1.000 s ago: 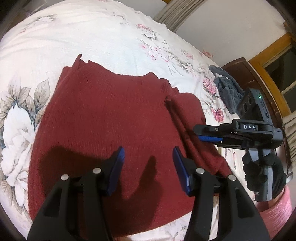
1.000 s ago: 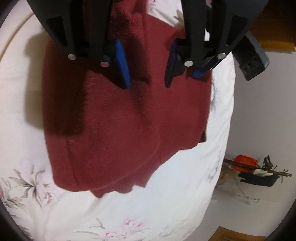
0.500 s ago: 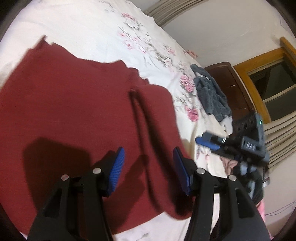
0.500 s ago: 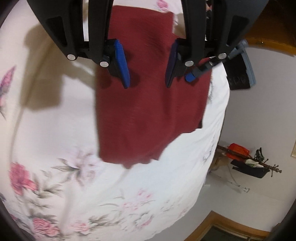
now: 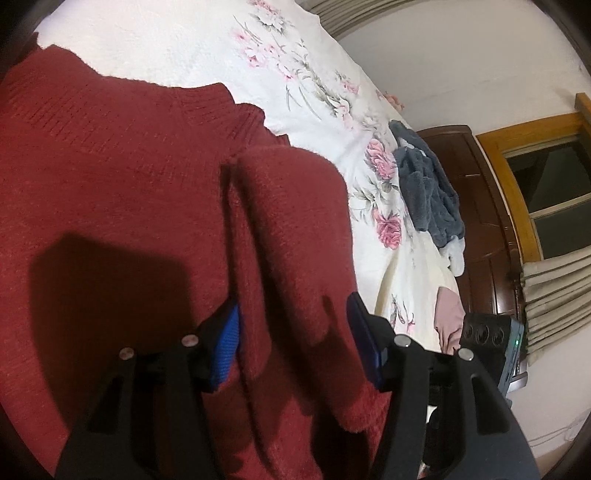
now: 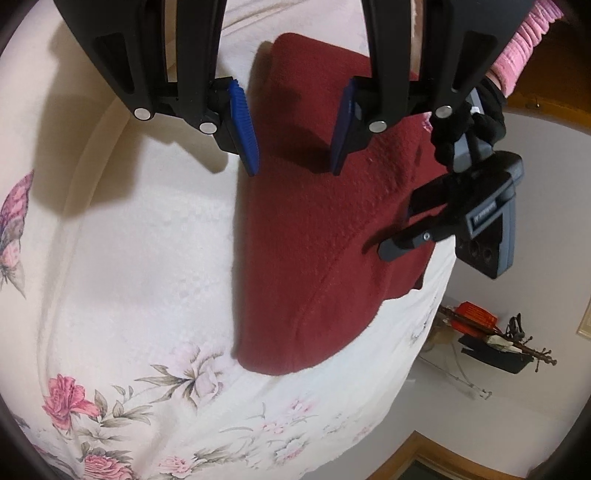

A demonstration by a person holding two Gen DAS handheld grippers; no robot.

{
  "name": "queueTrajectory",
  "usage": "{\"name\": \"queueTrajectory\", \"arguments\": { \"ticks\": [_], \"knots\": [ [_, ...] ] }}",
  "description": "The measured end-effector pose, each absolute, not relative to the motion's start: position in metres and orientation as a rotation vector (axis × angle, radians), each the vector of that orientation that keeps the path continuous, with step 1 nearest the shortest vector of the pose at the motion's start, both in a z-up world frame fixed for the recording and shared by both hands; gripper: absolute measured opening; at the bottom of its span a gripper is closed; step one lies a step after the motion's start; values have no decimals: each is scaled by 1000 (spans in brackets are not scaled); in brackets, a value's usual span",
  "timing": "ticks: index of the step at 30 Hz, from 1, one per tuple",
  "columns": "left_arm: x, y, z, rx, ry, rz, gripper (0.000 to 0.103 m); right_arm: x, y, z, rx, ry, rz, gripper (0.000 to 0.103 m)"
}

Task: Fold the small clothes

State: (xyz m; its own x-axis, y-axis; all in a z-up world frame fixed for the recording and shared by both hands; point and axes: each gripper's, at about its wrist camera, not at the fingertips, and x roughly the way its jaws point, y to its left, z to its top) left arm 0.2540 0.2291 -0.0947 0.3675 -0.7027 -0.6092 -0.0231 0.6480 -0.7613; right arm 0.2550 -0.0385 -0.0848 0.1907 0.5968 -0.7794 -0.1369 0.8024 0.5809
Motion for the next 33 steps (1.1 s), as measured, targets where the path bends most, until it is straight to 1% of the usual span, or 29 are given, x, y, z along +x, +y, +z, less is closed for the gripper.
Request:
{"name": "queueTrajectory", "arguments": {
  "ticks": [4, 5, 6, 8, 10, 11, 12, 13, 14, 15, 22, 33],
  "knots": [
    [257, 222, -94, -769, 1128, -500, 55, 254, -42, -85, 419, 1278, 539, 41],
    [258, 219, -93, -764, 1127, -507, 51, 253, -42, -85, 421, 1275, 540, 41],
    [258, 215, -91, -755, 1124, -510, 45, 253, -42, -85, 421, 1274, 540, 41],
    [259, 209, -89, -726, 1127, -508, 43, 252, -43, -86, 412, 1273, 538, 41],
    [262, 203, -91, -717, 1141, -502, 43, 251, -43, -86, 413, 1271, 534, 41],
    [263, 202, -93, -713, 1146, -498, 39, 251, -44, -87, 423, 1272, 534, 41],
    [264, 200, -93, -707, 1148, -496, 32, 250, -45, -87, 430, 1271, 533, 41],
    [263, 200, -93, -705, 1143, -496, 29, 250, -45, -87, 432, 1269, 531, 41],
    [262, 200, -92, -705, 1132, -494, 22, 250, -47, -87, 435, 1267, 528, 41],
    [262, 200, -89, -703, 1123, -497, 19, 249, -47, -87, 438, 1266, 527, 41],
    [249, 212, -65, -681, 1053, -541, 15, 244, -51, -81, 435, 1252, 517, 41],
    [228, 302, -20, -720, 953, -501, 15, 236, -23, -67, 370, 1226, 573, 41]
  ]
}}
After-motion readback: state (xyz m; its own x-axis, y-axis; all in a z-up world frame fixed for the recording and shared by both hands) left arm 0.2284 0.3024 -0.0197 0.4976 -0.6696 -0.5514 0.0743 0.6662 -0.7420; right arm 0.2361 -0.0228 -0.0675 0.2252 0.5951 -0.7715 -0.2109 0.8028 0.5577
